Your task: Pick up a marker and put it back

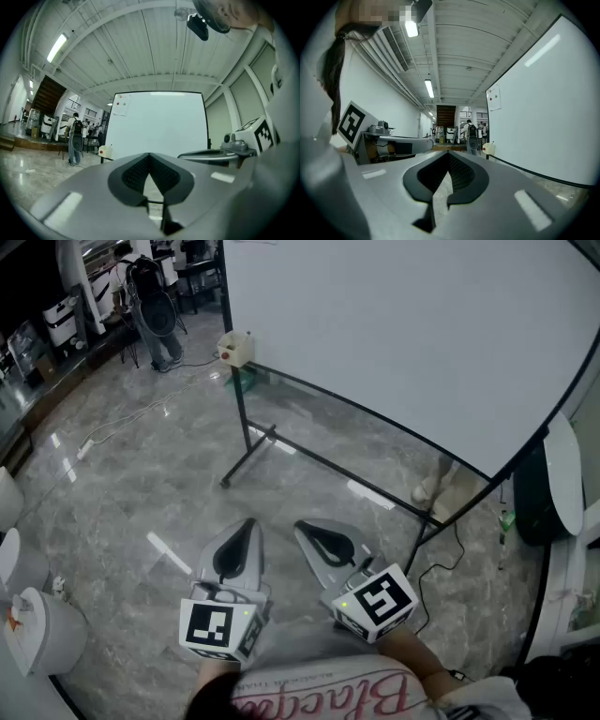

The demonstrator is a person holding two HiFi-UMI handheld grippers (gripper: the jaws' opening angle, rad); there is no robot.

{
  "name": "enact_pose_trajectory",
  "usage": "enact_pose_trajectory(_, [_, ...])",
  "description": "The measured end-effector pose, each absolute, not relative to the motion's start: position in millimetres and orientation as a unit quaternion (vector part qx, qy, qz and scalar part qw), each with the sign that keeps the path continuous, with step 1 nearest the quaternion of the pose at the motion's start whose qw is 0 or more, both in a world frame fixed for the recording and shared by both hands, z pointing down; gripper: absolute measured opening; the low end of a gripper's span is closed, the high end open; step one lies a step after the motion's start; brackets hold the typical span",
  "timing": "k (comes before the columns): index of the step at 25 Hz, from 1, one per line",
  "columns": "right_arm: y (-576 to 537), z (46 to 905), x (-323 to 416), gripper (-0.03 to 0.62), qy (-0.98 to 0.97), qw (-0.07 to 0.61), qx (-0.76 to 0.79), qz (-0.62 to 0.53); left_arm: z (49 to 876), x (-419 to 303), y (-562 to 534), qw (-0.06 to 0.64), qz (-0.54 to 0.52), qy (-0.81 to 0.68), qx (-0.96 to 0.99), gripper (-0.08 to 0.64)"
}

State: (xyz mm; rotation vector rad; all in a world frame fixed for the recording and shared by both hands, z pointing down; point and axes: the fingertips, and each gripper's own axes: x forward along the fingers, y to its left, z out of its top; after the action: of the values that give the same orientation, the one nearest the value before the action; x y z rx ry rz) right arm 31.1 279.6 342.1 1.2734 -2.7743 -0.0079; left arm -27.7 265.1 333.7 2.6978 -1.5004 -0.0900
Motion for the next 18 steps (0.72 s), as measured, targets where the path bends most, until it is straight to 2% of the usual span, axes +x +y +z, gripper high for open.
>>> enact_pose_trajectory(18, [268,348,43,0.000,-0.926,0.046,0.374,-0.005,348,-27,254,0.049,-0.026,-0.539,0.840,0.000])
